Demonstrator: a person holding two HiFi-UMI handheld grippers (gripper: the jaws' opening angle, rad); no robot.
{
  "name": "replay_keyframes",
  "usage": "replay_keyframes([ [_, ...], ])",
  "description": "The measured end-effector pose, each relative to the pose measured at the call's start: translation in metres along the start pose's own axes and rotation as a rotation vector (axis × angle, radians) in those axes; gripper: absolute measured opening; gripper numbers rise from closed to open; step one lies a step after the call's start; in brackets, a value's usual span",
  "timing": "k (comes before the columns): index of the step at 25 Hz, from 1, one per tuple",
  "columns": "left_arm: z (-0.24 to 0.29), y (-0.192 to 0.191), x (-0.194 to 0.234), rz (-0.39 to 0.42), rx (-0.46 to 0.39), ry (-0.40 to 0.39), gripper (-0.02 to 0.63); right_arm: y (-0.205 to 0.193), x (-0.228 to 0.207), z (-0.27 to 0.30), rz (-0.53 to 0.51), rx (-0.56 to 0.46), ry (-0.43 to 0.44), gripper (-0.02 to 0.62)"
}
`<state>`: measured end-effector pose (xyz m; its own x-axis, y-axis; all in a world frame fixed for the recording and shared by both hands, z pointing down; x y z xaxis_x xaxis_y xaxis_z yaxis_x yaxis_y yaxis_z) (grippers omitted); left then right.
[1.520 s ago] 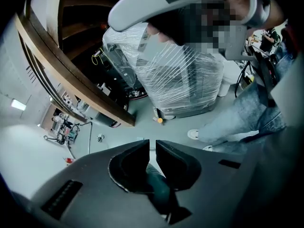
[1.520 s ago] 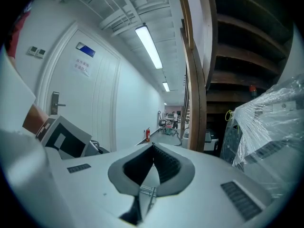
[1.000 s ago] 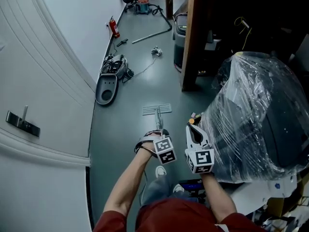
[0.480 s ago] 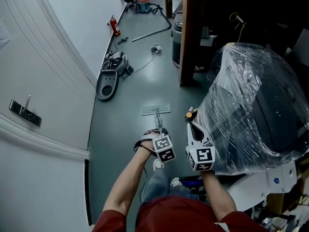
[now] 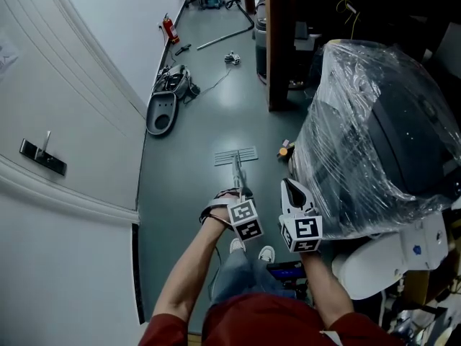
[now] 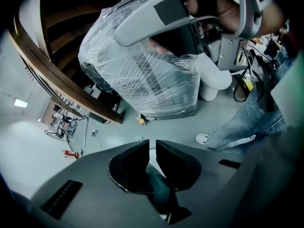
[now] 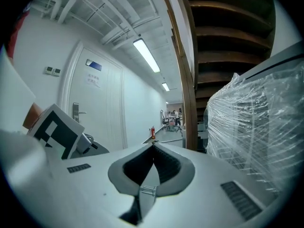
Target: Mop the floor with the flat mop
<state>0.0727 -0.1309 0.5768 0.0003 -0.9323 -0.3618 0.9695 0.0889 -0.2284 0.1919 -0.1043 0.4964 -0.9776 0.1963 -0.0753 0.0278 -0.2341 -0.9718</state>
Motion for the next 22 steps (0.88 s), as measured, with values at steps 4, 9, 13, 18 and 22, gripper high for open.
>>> replay_keyframes([
  [4,-0.014,-0.007,-0.022,0.003,-0.011,-0.007,0.052,-0.009,0.014,-0.023,0.025,0.008,-0.019,0.017],
  [9,-0.033,-0.029,-0.058,0.0,-0.027,-0.007,0.052,-0.016,0.052,-0.048,0.011,0.008,-0.016,0.017],
  [13,-0.057,-0.051,-0.091,0.01,-0.045,-0.012,0.052,-0.018,0.094,-0.075,-0.015,0.008,-0.006,0.017],
  [18,-0.076,-0.07,-0.127,0.022,-0.055,-0.02,0.052,-0.027,0.134,-0.106,-0.033,0.016,0.001,0.017],
  [22,-0.084,-0.08,-0.152,0.033,-0.064,-0.017,0.052,-0.031,0.153,-0.13,-0.045,0.013,-0.014,0.017],
])
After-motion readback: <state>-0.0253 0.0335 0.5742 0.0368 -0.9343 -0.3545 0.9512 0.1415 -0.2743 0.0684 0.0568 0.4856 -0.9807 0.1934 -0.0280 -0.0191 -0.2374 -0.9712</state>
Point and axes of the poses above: the fingertips, and each gripper's own axes: z forward along the fingers, x to its left, y out of its top, the point moved 6 cm from there along -z, backward along the fingers, and after that the axes turned 2 degrees about x, right-handed, at the moved point
